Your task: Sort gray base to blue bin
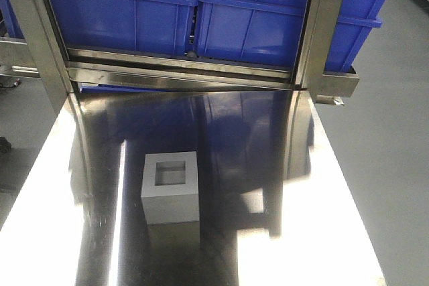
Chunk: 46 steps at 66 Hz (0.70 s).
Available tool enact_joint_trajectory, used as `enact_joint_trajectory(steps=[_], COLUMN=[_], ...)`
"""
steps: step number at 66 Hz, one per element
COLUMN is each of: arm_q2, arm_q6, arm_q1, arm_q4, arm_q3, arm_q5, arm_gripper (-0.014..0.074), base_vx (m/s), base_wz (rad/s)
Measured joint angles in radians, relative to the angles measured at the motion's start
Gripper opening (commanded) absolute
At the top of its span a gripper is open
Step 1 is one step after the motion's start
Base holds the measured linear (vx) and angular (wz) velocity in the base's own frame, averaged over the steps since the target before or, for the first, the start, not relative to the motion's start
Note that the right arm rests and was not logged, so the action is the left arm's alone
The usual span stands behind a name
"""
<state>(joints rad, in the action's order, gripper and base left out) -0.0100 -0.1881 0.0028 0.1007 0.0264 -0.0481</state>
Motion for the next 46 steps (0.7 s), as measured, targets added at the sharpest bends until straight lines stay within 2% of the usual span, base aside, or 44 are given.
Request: enact_joint_trajectory(steps=[9,20,46], arm_q2=[0.000,0.022,0.313], arm_q6=[0.000,0.000,0.000], arm_q1=[0.000,0.000,0.000], arm_q4=[-0.001,-0.001,-0.001], arm_q3=[0.000,-0.079,-0.307], arm_q5=[-0.063,-0.007,0.094], arm_gripper=[-0.0006,-0.0006,-0.0006], base_vx=[0.00,0.00,0.00], base_wz=[0.00,0.00,0.00])
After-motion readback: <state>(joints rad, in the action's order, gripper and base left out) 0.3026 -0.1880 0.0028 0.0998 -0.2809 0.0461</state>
